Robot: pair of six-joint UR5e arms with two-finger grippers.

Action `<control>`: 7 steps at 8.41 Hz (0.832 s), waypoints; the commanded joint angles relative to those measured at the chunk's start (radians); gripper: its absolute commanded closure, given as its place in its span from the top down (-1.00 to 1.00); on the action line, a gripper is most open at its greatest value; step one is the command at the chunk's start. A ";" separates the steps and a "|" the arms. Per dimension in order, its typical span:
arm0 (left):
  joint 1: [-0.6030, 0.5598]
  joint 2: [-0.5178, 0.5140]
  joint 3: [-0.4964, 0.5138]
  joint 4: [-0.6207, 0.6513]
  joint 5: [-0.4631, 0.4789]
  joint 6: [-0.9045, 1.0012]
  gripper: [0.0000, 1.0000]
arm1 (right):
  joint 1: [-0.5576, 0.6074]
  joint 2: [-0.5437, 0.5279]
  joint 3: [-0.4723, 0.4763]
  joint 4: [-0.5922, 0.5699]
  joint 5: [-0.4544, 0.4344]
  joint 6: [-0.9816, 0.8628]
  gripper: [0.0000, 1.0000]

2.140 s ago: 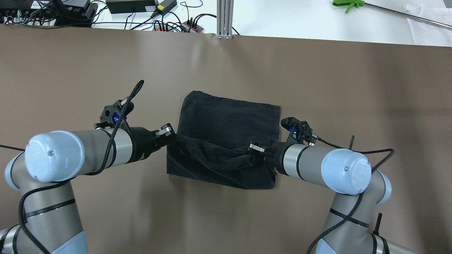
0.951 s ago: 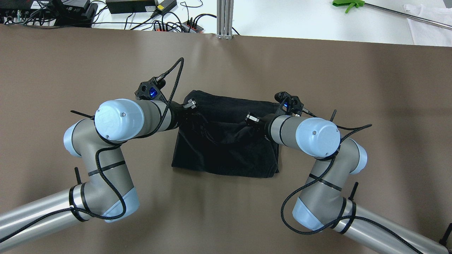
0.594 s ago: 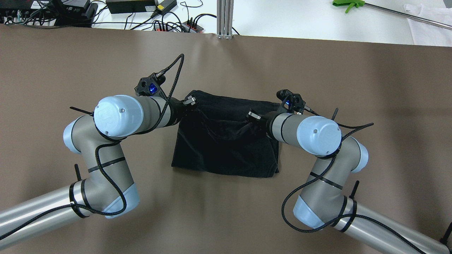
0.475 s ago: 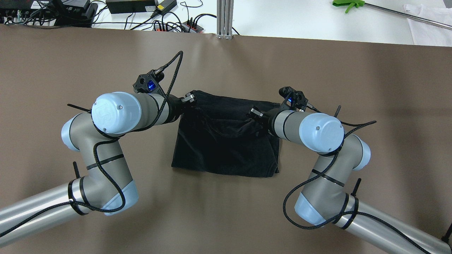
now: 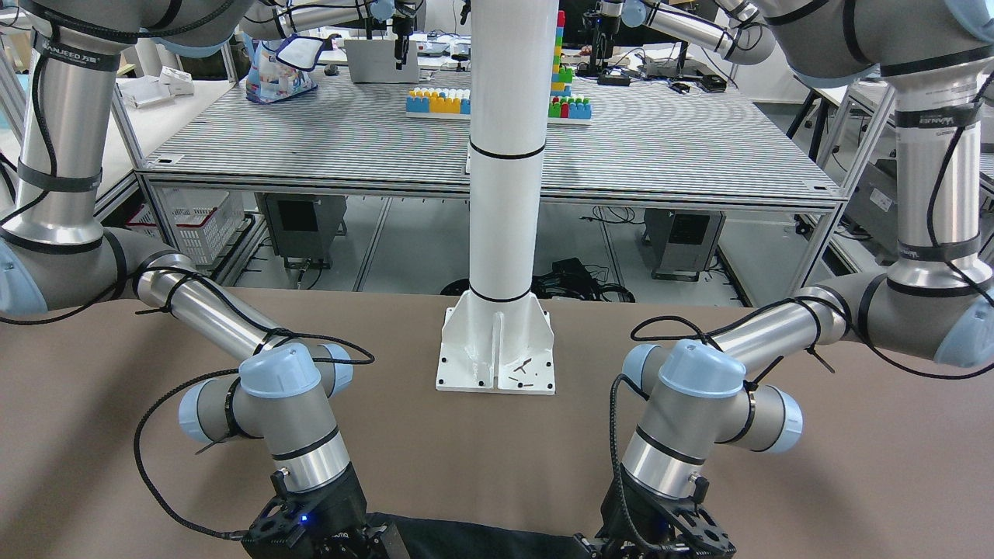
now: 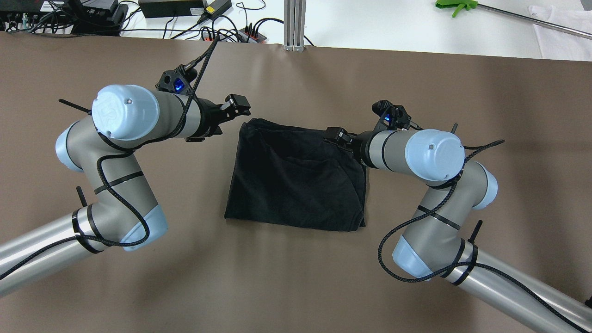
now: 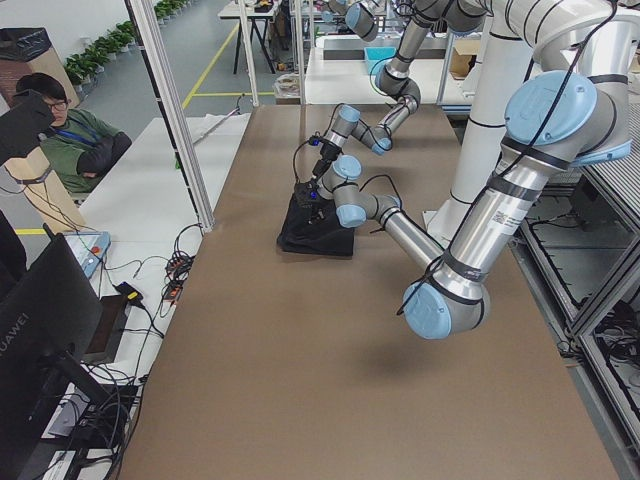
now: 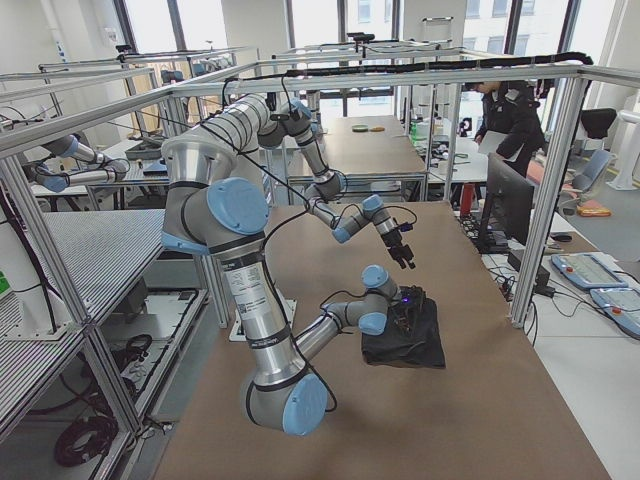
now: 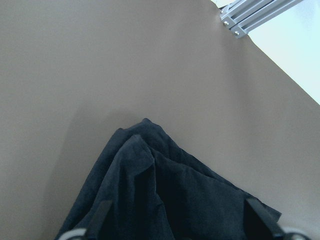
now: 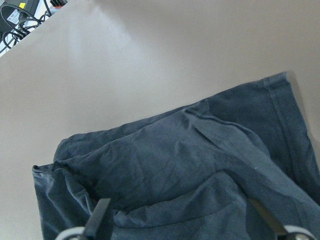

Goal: Fold clothes
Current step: 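Release the folded edge and raise both grippers away from the shirt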

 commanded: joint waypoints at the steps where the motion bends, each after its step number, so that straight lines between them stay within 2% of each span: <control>1: -0.060 0.005 -0.002 0.008 -0.076 0.022 1.00 | -0.009 0.019 -0.003 -0.012 0.006 -0.013 0.88; 3: -0.132 0.031 -0.008 0.009 -0.163 0.034 1.00 | -0.045 0.050 -0.026 -0.083 0.004 -0.095 0.88; 5: -0.168 0.060 -0.010 0.006 -0.202 0.102 1.00 | -0.058 0.161 -0.183 -0.117 -0.002 -0.190 0.88; 7: -0.175 0.063 -0.002 0.008 -0.202 0.116 1.00 | -0.055 0.197 -0.265 -0.114 -0.004 -0.281 0.88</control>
